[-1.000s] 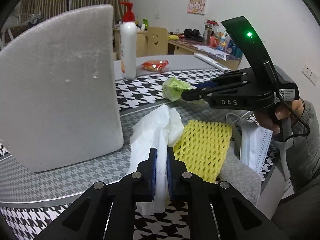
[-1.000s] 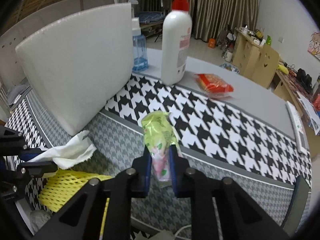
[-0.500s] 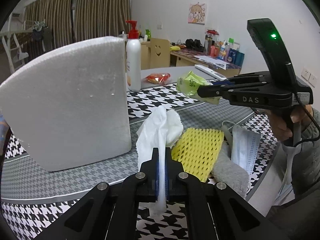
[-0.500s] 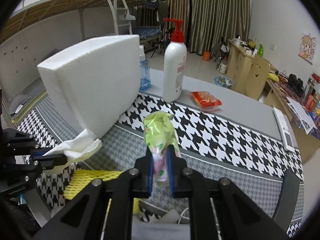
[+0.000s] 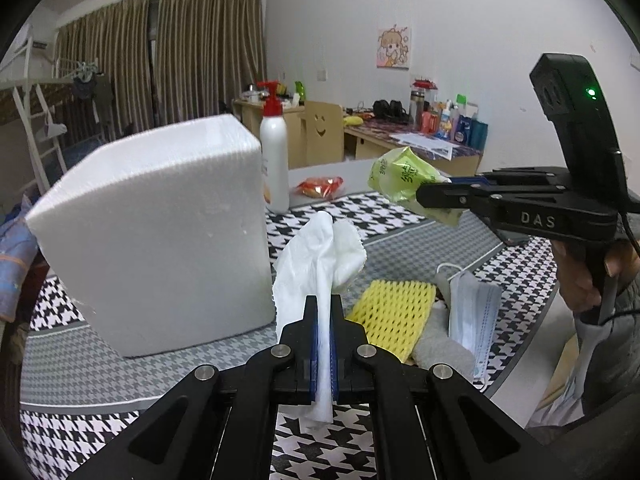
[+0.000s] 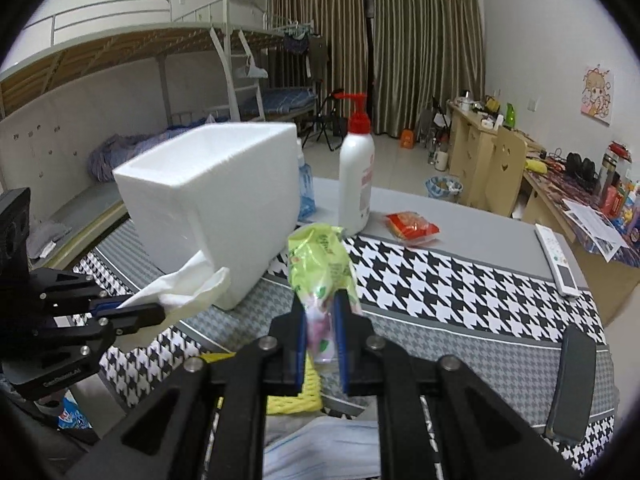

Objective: Organize soft objects
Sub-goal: 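Carry the tissue and green pack up over the white foam box with both tools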

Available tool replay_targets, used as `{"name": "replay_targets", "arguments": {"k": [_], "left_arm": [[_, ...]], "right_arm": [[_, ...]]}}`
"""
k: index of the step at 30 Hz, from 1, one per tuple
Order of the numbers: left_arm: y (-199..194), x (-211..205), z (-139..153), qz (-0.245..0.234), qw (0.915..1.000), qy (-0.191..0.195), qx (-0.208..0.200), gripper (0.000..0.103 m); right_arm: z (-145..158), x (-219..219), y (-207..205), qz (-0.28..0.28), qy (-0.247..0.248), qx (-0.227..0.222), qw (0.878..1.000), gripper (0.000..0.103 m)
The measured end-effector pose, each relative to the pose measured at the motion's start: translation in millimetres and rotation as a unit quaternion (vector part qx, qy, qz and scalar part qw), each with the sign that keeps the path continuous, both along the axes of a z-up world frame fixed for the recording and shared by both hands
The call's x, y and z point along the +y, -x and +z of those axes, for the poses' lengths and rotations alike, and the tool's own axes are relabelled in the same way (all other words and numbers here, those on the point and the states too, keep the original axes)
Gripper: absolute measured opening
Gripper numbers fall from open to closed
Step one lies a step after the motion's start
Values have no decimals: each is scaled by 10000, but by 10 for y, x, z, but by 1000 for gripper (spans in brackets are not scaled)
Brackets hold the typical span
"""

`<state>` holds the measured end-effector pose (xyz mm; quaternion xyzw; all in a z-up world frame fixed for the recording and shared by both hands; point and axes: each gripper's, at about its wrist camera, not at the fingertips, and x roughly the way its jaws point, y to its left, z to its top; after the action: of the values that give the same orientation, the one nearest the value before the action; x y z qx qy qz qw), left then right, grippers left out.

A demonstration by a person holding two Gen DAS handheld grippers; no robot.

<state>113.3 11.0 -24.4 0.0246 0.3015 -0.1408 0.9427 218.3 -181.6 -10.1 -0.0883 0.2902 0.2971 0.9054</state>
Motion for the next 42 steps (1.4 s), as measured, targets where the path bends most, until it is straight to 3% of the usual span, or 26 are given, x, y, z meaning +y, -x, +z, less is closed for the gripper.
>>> {"name": "replay_targets", "arguments": {"k": [26, 42], "left_arm": [[89, -46, 674, -186, 9952, -112, -953, 4], [21, 50, 946, -9, 9904, 17, -1383, 4]], "right_arm": [[407, -17, 393, -238, -622, -733, 9951, 16], [621, 106, 341, -243, -774, -1009, 9916, 16]]}}
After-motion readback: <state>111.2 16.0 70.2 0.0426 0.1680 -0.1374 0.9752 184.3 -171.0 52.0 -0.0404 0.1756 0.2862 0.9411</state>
